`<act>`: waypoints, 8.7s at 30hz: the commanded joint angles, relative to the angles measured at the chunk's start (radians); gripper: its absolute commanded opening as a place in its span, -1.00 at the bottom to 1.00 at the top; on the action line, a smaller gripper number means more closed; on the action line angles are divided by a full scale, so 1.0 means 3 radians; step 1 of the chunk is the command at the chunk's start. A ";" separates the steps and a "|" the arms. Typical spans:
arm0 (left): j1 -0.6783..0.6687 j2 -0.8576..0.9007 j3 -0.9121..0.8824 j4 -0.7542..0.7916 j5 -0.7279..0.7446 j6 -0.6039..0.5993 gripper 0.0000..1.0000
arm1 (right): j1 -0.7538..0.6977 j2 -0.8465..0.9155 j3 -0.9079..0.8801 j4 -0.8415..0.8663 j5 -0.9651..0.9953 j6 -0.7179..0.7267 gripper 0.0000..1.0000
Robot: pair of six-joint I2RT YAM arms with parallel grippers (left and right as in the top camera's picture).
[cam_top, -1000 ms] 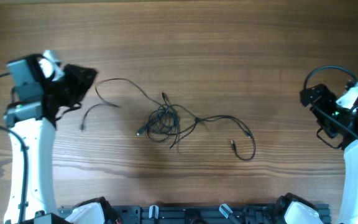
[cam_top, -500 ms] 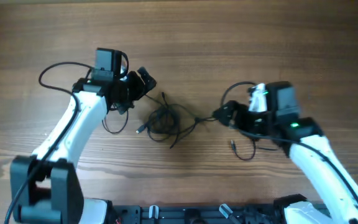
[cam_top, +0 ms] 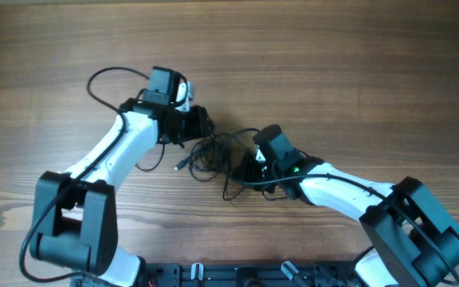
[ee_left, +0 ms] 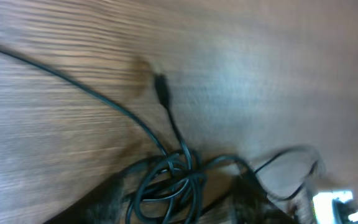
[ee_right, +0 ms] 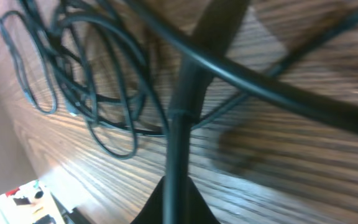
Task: Untangle cables
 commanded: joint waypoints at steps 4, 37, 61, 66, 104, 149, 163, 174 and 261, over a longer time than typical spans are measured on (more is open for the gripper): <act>-0.0116 0.0140 -0.0011 -0.0242 -0.0654 0.0980 -0.41 | -0.0003 0.0014 0.0004 0.0005 0.0009 -0.0126 -0.81; -0.0304 -0.0544 0.0064 -0.0172 -0.0633 0.0879 -0.92 | -0.1250 -0.1956 0.0112 -0.1366 -0.0074 -0.0783 0.99; -0.0290 -0.0721 0.0065 -0.0148 -0.0169 0.0744 -0.92 | -0.0477 0.0209 0.0113 0.1157 0.0654 0.2257 -0.91; 0.0097 -0.1184 0.0065 -0.0148 -0.0359 0.0456 -0.92 | -0.1240 -0.0122 0.0113 0.1188 0.0237 0.1261 -0.91; -0.0590 -0.1372 0.0061 0.1254 0.0852 -0.0477 -0.92 | -0.1289 -0.1401 0.0113 -0.0267 -0.0890 -0.1054 0.38; -0.0890 -0.0736 0.0058 0.1157 0.0057 -0.2152 1.00 | -0.2974 -0.1330 0.0175 -0.1698 0.0682 -0.1623 0.99; -0.1244 -0.0444 0.0058 0.1525 -0.0355 -0.2773 0.72 | -0.3063 -0.1873 0.0659 -0.2422 -0.0490 -0.1338 1.00; -0.1359 -0.0380 0.0058 0.1616 -0.0416 -0.2733 0.66 | -0.2627 -0.0975 0.0659 -0.1949 -0.0559 -0.0809 0.99; 0.0613 -0.1672 0.0058 0.1253 0.1331 -0.0416 -0.92 | -0.4279 -0.1696 0.0671 -0.3207 -0.1278 -0.2866 -0.79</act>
